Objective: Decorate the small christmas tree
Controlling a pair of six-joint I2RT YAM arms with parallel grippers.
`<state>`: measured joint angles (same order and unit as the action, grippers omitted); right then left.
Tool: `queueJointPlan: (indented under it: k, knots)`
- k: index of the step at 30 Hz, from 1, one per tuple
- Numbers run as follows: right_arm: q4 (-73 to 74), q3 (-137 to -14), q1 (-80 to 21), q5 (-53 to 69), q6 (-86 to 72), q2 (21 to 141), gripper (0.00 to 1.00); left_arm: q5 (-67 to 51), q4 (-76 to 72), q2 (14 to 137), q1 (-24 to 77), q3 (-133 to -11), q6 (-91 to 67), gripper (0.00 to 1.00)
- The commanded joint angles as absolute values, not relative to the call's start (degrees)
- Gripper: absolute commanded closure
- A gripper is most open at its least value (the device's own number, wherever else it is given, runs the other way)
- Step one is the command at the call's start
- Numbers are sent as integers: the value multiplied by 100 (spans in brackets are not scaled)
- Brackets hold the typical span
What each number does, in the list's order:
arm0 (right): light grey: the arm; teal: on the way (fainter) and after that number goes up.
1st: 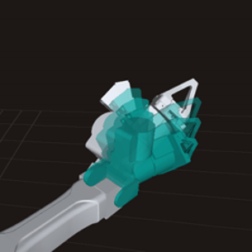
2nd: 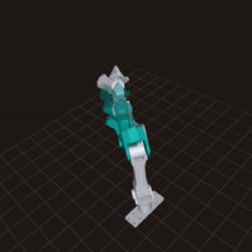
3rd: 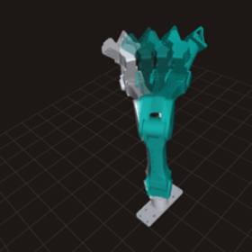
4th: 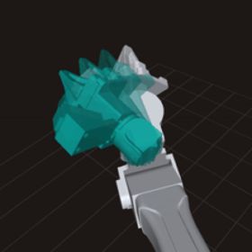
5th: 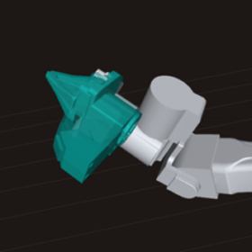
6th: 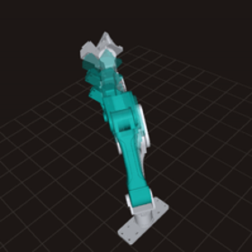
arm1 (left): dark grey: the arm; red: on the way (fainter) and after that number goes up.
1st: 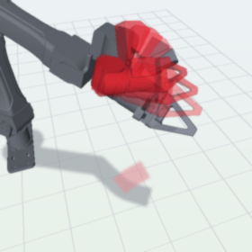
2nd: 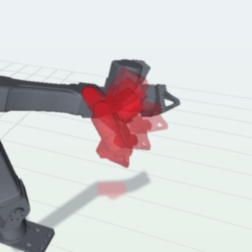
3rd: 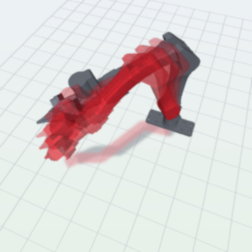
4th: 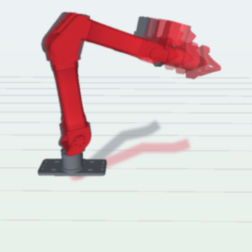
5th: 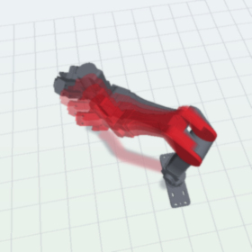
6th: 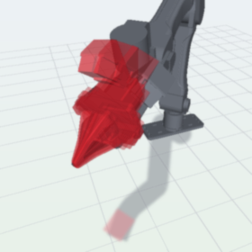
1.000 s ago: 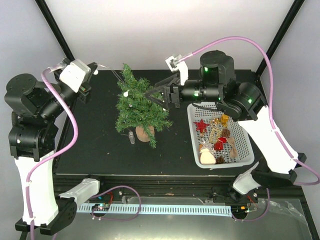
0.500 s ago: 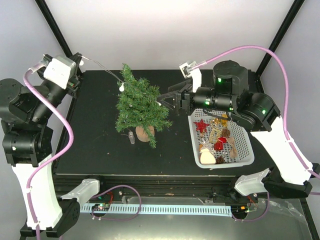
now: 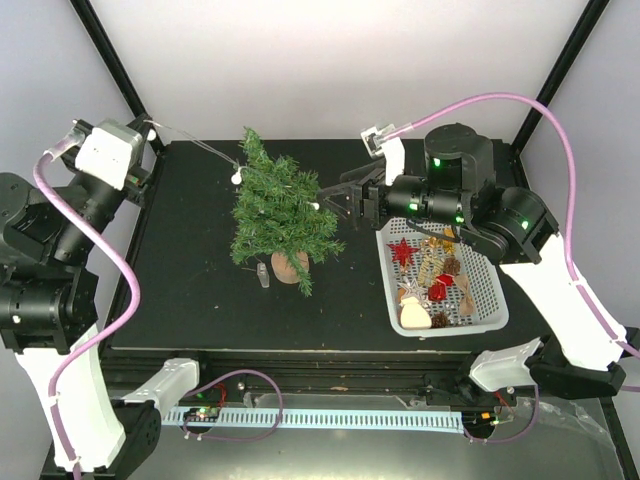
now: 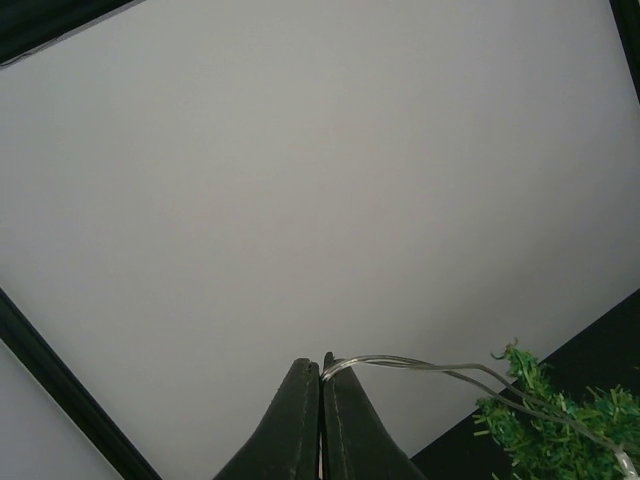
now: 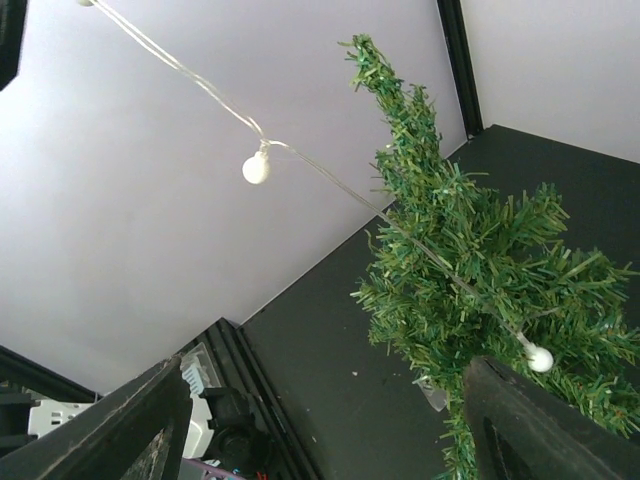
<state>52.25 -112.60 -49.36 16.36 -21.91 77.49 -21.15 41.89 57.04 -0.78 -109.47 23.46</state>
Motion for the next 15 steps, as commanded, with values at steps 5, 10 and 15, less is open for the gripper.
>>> queueJointPlan:
  k: [5,10,15]
  knots:
    - [5029,-11118,-4880,1526,-2145,7644,25,-2336,4536,5522,-122,-11453,2355,98]
    - [5027,-11127,-4885,1603,-2144,7701,25,-2647,4328,5510,-102,-11444,2195,98]
    - [5002,-11090,-4872,1600,-2136,7701,25,-3115,3927,5598,-81,-11388,1840,98]
